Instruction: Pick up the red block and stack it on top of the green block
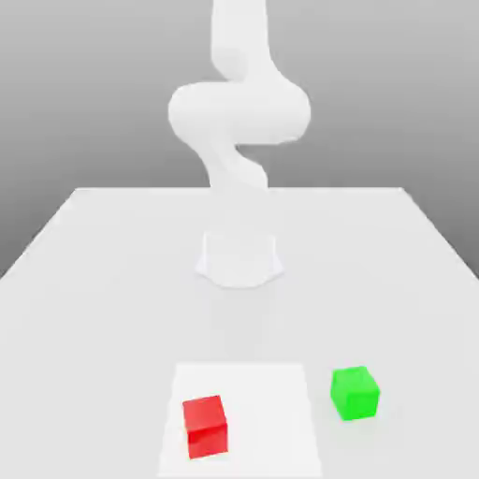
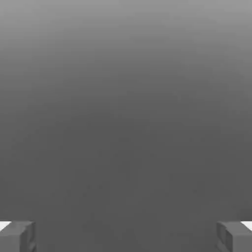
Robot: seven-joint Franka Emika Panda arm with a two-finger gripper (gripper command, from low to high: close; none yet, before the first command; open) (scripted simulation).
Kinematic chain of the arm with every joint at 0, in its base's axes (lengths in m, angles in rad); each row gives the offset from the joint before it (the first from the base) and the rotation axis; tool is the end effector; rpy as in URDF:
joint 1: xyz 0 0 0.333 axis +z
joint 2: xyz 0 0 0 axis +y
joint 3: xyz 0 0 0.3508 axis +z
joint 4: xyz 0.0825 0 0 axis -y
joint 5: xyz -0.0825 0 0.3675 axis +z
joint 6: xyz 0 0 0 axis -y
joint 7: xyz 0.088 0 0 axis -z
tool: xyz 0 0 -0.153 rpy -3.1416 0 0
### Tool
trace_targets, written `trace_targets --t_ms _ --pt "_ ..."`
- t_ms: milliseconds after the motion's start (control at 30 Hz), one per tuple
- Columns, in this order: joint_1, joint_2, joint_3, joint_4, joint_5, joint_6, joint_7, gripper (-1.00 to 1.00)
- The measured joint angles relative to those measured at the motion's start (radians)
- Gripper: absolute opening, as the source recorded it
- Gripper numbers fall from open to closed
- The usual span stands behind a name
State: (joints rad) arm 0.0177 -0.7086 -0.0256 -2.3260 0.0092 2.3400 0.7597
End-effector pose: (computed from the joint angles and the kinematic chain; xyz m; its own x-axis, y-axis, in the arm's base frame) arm 0.3725 -0.0057 0.6617 0.5424 -0.7020 0.4614 -0.5182 -0.7119 -0.4740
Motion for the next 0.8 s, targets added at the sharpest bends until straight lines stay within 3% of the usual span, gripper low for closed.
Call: trace_targets --t_ms 400,800 --pt "0.056 0.440 -0.095 -0.125 0.057 0.192 -0.203 0.00" --pt "0.038 0.872 -0.117 -0.237 0.058 0.396 -0.354 0.00"
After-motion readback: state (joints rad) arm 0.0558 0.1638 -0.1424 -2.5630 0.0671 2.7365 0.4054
